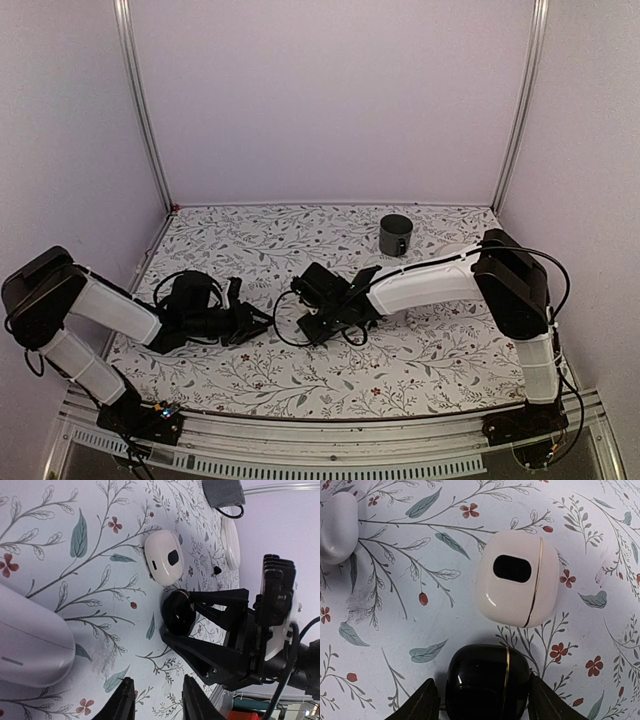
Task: Insert the wireless bluetooth earbuds into the charging case
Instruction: Pick up the charging case from the center of the board, then pass from the right arm to the left
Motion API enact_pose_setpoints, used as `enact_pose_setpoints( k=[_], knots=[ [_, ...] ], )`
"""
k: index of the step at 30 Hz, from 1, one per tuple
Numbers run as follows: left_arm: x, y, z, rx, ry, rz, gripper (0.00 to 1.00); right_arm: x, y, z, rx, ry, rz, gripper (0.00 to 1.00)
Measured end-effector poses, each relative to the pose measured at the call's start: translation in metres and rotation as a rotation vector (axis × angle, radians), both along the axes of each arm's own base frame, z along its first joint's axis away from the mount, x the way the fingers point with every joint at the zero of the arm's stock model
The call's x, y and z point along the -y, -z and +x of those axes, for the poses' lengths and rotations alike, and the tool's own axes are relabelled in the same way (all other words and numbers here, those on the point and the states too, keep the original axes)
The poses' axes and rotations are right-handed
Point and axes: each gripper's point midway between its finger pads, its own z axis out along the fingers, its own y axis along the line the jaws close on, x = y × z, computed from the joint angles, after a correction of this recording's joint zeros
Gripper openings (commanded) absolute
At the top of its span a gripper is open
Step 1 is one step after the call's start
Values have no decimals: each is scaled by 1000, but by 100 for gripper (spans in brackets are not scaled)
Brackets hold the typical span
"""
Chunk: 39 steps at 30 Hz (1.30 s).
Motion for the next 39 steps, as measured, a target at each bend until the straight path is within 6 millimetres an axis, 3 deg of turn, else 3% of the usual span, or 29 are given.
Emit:
enact_pose_setpoints(
  k=[5, 8, 13, 16, 21, 26, 39],
  knots=[
    [4, 3, -1, -12, 20, -6, 37, 0, -1, -2, 19, -6, -14, 42],
    [9, 4, -1, -16, 46, -19, 38, 0, -1, -2, 28, -8, -5, 37],
    [23, -3, 3, -11, 99, -57, 39, 16, -6, -11, 41, -32, -7, 36],
    [32, -11, 6, 2, 131, -86, 41, 25, -19, -18, 59, -65, 22, 36],
    [46, -28, 11, 30, 183, -134, 43, 20, -53, -22, 115, -125, 127, 36],
    [60, -38, 10, 43, 226, -156, 43, 15, -73, -28, 140, -170, 201, 36],
    [85, -44, -2, 32, 311, -186, 41, 8, -83, -32, 160, -231, 231, 36]
  ],
)
